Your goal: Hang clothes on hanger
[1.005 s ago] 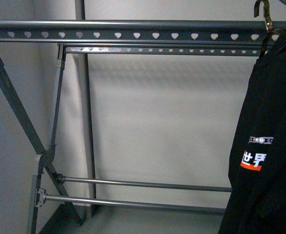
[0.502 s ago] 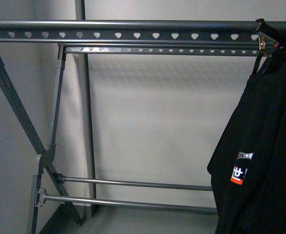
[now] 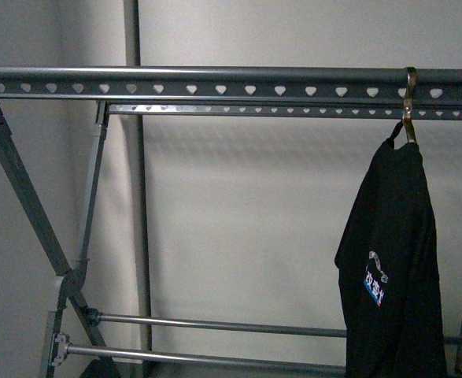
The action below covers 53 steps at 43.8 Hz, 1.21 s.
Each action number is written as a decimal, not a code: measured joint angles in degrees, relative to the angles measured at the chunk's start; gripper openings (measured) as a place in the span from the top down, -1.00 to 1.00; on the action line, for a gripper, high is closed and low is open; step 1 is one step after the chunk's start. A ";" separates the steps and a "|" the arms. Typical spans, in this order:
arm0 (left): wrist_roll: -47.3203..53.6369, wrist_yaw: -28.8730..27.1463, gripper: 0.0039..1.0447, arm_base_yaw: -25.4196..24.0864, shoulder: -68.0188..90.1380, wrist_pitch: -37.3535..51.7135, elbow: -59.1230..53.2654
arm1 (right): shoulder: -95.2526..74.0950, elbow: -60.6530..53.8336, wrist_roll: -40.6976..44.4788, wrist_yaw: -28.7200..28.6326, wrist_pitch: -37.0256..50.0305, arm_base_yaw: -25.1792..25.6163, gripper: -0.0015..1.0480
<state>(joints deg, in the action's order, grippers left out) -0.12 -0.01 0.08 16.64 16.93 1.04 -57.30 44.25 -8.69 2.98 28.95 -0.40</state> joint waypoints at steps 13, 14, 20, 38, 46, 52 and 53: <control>0.00 0.04 0.94 0.00 -5.33 -5.33 0.00 | 31.65 -23.47 8.20 -2.43 -24.61 -1.03 -0.02; 0.00 0.04 0.94 0.00 -5.57 -5.62 0.00 | 32.00 -24.26 8.26 -2.43 -24.37 -0.52 0.05; 0.00 0.00 0.94 0.00 -11.23 -12.83 0.02 | 35.63 -28.94 8.44 -3.04 -22.60 0.20 0.55; 0.00 -0.02 0.94 0.00 -16.35 -16.70 0.02 | 42.56 -37.22 8.61 -3.04 -21.40 0.28 0.95; 0.00 -0.02 0.94 0.00 -16.35 -16.70 0.02 | 45.09 -39.43 8.61 -3.04 -21.57 0.28 0.95; 0.00 -0.02 0.94 0.00 -16.35 -16.70 0.02 | 48.72 -39.89 8.61 -3.04 -25.29 0.28 0.95; 0.00 -0.02 0.94 0.00 -16.35 -16.70 0.02 | 50.10 -40.02 8.61 -3.04 -27.02 0.28 0.95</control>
<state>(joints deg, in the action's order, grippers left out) -0.12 -0.03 0.08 0.30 0.23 1.06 -7.20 4.23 -0.08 -0.05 1.93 -0.12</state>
